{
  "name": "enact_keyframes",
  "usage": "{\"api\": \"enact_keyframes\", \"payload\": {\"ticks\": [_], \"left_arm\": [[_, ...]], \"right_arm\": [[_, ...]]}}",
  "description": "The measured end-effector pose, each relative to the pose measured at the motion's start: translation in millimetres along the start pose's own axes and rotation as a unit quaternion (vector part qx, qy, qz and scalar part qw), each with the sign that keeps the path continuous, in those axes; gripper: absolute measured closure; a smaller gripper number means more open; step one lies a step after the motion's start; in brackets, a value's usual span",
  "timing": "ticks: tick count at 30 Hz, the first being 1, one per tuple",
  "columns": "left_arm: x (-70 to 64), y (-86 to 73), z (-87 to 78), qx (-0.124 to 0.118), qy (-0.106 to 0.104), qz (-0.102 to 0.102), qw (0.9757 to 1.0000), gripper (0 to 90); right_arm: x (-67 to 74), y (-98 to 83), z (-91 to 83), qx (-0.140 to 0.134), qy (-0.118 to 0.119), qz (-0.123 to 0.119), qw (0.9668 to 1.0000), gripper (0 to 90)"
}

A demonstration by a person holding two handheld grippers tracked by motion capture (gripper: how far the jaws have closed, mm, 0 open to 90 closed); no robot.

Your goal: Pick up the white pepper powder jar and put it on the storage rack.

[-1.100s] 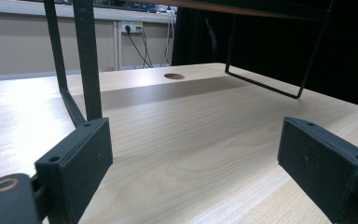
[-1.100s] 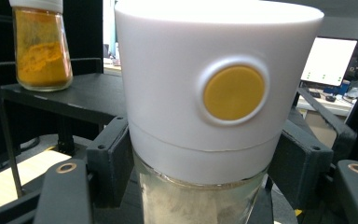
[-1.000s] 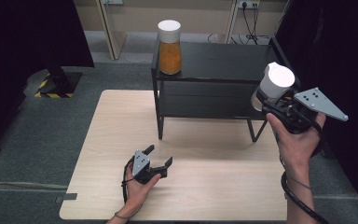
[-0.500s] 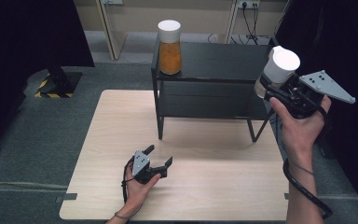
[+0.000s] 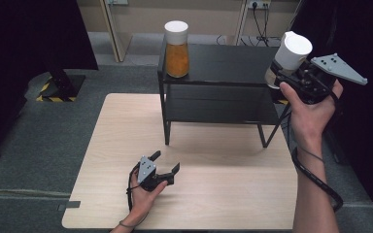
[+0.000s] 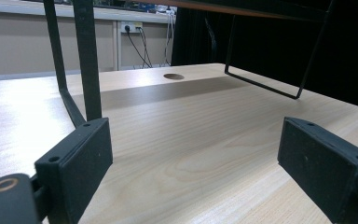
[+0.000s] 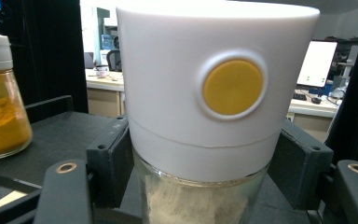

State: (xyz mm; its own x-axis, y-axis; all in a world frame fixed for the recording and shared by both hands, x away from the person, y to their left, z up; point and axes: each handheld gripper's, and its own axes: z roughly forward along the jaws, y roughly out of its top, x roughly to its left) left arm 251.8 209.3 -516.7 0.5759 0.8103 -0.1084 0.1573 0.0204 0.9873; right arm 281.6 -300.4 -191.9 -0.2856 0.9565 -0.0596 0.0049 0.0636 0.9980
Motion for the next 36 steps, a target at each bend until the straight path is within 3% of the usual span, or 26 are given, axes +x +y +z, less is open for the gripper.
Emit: {"api": "enact_keyframes", "payload": {"ticks": [12,26,31,36], "left_arm": [[0.2,0.4,0.2,0.001,0.0,0.0,1.0,9.6],[0.6,0.5,0.3,0.002,-0.001,-0.001,1.0,9.6],[0.7,0.9,0.5,0.002,-0.001,-0.001,1.0,9.6],[0.6,0.9,0.4,0.003,-0.001,0.0,1.0,9.6]], "right_arm": [[-2.5,7.2,26.0,0.014,-0.016,0.008,0.9997,30.5],[-8.7,15.2,45.3,0.032,-0.039,0.016,0.9986,30.5],[-6.9,16.5,52.1,0.04,-0.043,0.006,0.9983,30.5],[-5.4,12.5,57.4,0.04,-0.049,0.014,0.9979,30.5]]}}
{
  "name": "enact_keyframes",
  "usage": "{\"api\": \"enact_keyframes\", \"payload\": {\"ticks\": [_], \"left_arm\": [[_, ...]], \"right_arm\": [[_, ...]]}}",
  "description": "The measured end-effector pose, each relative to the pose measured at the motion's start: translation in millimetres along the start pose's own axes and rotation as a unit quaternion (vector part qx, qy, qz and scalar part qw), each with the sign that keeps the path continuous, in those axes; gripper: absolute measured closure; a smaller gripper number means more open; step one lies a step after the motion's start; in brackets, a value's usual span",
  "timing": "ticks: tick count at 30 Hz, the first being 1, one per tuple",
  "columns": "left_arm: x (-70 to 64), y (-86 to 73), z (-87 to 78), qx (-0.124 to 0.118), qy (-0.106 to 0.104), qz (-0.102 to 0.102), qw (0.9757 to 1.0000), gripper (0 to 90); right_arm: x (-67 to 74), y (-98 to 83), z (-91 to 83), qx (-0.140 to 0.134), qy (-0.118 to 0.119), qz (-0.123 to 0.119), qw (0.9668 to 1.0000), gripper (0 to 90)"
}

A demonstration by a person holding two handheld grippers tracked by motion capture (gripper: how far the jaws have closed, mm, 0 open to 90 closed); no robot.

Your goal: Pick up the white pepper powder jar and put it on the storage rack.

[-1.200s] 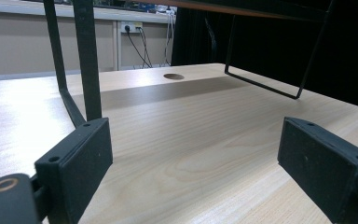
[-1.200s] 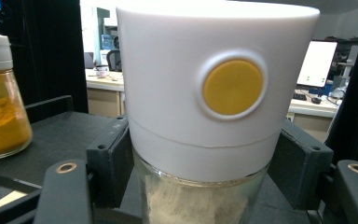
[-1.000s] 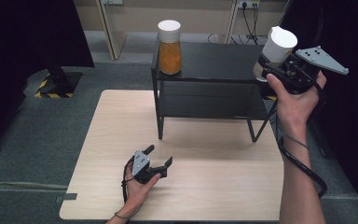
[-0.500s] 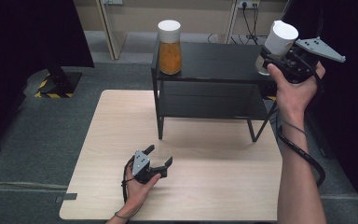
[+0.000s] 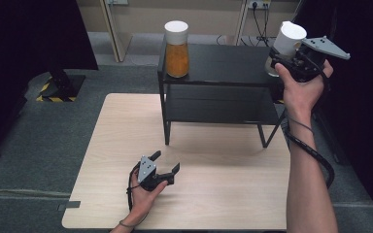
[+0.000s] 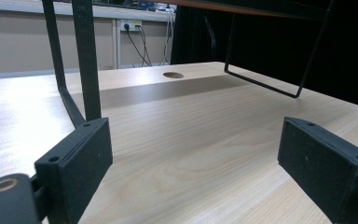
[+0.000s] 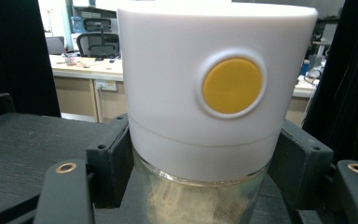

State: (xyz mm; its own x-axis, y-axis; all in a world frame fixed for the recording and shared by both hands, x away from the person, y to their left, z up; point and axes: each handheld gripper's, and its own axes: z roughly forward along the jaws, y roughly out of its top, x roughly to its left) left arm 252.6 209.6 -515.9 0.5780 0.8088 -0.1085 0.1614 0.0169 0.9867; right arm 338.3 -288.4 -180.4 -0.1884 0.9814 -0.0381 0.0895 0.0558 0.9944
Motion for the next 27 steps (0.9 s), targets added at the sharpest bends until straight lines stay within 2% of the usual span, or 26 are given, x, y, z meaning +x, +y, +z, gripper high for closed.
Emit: {"api": "enact_keyframes", "payload": {"ticks": [16,27], "left_arm": [[-0.3,0.0,0.3,0.0,-0.001,0.001,1.0,9.6],[-0.8,-0.2,0.1,0.0,0.0,0.004,1.0,9.6]], "right_arm": [[5.4,-5.4,8.6,0.008,-0.003,0.0,1.0,30.5],[7.9,-10.2,11.9,0.002,-0.007,0.0,1.0,30.3]]}}
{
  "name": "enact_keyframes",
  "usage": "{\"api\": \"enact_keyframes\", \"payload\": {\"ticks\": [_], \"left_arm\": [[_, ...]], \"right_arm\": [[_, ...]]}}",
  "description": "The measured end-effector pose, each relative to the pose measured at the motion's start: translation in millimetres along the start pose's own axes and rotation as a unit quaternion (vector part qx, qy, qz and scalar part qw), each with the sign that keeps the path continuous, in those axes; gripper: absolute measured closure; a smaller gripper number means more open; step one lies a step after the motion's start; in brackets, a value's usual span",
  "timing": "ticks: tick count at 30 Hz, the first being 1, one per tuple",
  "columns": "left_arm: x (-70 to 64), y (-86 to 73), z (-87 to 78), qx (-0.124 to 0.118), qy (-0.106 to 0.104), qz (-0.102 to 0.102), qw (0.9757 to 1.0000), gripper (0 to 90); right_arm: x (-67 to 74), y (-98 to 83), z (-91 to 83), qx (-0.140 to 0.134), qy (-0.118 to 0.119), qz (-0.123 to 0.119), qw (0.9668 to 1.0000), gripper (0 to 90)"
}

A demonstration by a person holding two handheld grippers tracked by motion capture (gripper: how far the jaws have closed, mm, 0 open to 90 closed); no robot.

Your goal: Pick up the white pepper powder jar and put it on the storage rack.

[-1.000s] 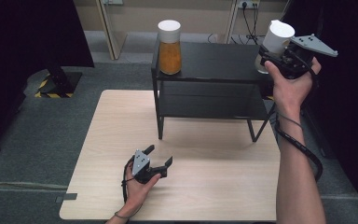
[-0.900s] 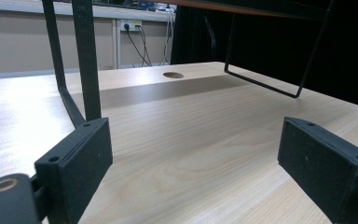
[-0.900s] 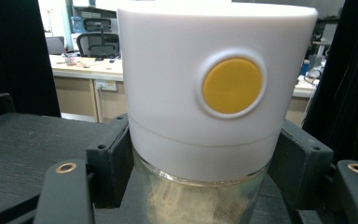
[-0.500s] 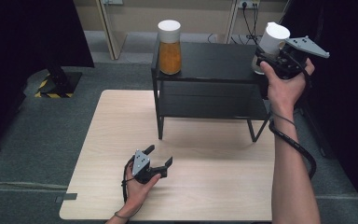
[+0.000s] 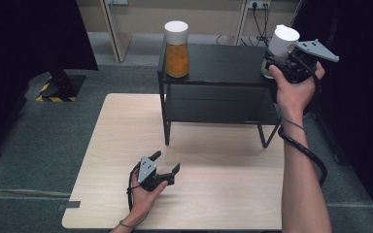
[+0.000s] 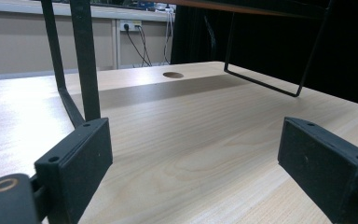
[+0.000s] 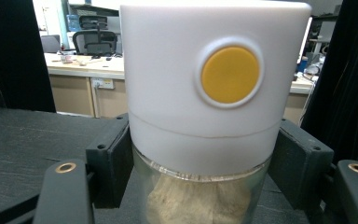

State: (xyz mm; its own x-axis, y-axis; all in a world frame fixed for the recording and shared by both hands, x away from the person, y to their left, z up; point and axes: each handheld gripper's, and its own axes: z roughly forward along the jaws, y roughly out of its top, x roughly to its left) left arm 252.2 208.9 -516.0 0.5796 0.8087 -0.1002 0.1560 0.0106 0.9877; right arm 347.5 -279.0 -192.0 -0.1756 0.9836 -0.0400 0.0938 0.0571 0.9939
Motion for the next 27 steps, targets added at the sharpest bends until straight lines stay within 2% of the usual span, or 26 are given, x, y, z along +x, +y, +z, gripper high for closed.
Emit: {"api": "enact_keyframes", "payload": {"ticks": [15,22,27], "left_arm": [[0.1,0.0,0.1,0.0,-0.001,0.0,1.0,9.6],[-0.1,0.2,0.4,0.001,-0.001,0.001,1.0,9.6],[-0.4,0.2,0.7,0.0,-0.001,0.0,1.0,9.6]], "right_arm": [[0.7,-3.1,3.5,-0.006,-0.003,0.012,0.9999,29.4],[2.4,-4.7,-1.2,-0.015,-0.005,0.026,0.9995,17.2],[1.8,-6.4,-6.9,-0.017,0.002,0.037,0.9992,12.9]]}}
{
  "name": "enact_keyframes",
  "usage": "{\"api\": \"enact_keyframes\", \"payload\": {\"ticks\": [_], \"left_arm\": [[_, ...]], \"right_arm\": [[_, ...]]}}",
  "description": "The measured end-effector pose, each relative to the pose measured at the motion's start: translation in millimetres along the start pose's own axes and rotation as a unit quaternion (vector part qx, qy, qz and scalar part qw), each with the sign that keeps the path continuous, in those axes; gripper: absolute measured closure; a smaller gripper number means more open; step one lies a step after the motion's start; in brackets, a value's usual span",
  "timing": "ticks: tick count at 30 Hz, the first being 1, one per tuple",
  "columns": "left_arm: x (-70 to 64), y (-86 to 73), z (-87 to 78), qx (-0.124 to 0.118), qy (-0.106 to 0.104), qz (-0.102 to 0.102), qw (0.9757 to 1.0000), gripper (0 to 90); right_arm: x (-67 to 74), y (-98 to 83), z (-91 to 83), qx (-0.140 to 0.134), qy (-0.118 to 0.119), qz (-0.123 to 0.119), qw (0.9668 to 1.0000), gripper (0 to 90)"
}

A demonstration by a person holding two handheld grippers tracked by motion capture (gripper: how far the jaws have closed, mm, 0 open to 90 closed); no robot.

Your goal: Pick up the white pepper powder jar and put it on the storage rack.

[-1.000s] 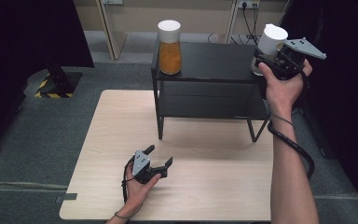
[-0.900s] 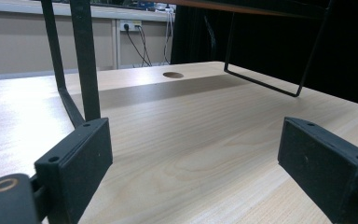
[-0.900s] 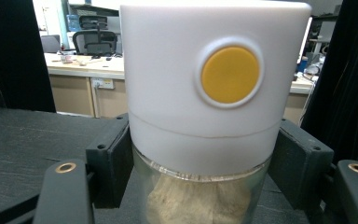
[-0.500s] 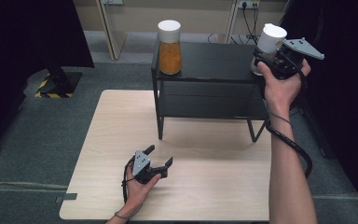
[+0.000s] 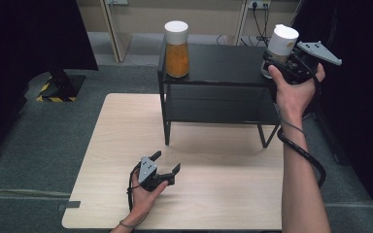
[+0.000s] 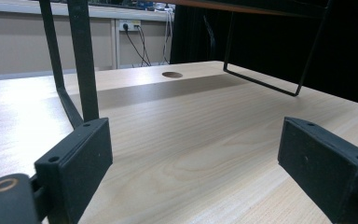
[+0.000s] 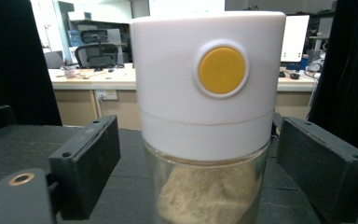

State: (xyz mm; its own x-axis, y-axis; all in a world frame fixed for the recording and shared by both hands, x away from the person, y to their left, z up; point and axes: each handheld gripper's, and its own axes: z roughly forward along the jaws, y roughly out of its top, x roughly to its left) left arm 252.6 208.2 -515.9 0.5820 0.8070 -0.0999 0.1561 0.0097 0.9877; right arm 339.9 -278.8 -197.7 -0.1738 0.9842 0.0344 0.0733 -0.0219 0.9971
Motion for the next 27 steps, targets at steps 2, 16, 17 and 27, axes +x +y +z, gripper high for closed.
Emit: {"api": "enact_keyframes", "payload": {"ticks": [2,16,17,27], "left_arm": [[-0.1,-0.1,0.0,0.0,0.0,0.0,1.0,9.6],[-0.7,0.1,0.0,0.0,0.001,0.003,1.0,9.6],[-0.8,0.0,0.0,0.0,0.001,0.002,1.0,9.6],[-1.1,0.7,0.1,0.002,0.001,0.004,1.0,9.6]], "right_arm": [[0.2,-0.9,-1.3,-0.001,0.001,0.0,1.0,12.7],[-2.4,-12.4,-27.3,-0.01,0.018,0.001,0.9998,10.9],[-2.9,-13.8,-29.4,-0.011,0.019,0.002,0.9998,10.9],[-7.1,-25.8,-49.4,-0.017,0.04,0.0,0.9991,10.9]]}}
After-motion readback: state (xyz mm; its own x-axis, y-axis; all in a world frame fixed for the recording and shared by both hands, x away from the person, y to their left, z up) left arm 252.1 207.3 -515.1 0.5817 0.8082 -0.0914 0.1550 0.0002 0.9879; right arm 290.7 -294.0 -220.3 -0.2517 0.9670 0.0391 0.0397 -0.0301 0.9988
